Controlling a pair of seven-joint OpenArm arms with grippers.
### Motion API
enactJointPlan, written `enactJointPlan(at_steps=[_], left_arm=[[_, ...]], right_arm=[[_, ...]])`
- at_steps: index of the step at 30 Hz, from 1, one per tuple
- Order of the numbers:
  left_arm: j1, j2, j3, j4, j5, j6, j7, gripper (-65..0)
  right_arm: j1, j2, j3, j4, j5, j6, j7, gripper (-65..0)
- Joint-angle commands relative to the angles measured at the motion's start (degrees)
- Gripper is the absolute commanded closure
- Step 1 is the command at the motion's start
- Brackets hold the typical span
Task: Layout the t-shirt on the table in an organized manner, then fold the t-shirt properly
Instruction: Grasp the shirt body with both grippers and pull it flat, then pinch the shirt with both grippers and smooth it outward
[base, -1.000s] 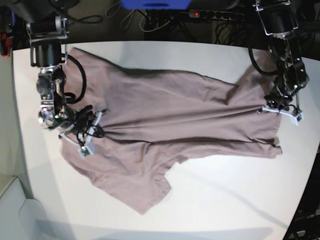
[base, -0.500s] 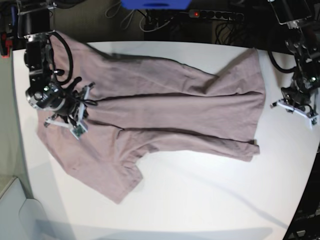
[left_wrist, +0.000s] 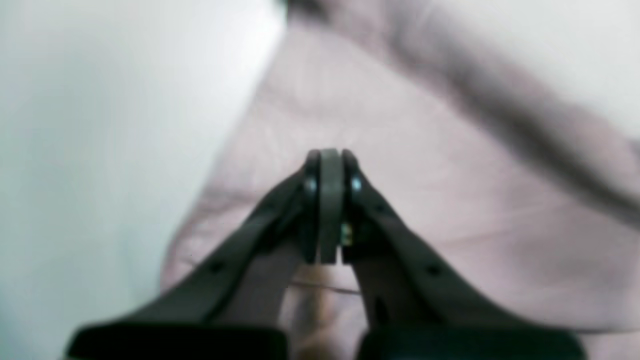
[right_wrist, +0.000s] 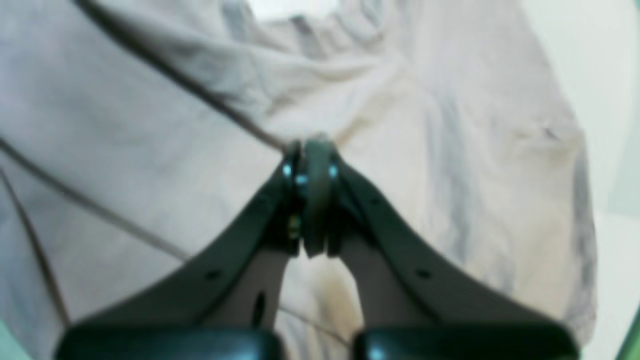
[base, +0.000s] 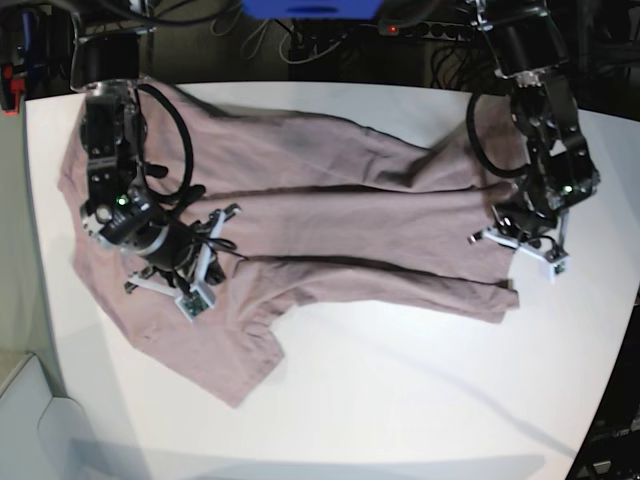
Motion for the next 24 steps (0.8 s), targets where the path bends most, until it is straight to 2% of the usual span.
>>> enactJointPlan(at_steps=[1, 5, 11, 16, 24], left_arm=[[-1.04, -0.44, 1.2, -0.82, 0.22, -0.06, -3.04, -0.2], [0.72, -1.05, 3.84, -6.71, 4.52, -0.06, -9.19, -0.2], [5.64, -6.42, 3.75, -6.88, 5.84, -0.15, -10.51, -0.2], [10.13, -10.11, 3.66, -0.38, 5.84, -0.15, -10.51, -0.2], [10.83, -10.11, 3.66, 9.64, 5.84, 0.2, -9.81, -0.2]], right_arm=[[1.59, -0.35, 0.1, 0.09, 0.44, -0.17, 0.92, -0.2], [1.68, -1.06, 0.1, -0.96, 0.44, -0.17, 0.83, -0.3], [1.41, -0.7, -5.17, -0.87, 0.44, -0.17, 0.83, -0.2], [1.41, -1.14, -8.51, -0.87, 0.44, -0.17, 0.83, -0.2], [-2.28, -4.4, -15.11, -0.96, 0.53, -0.17, 0.92, -0.2]])
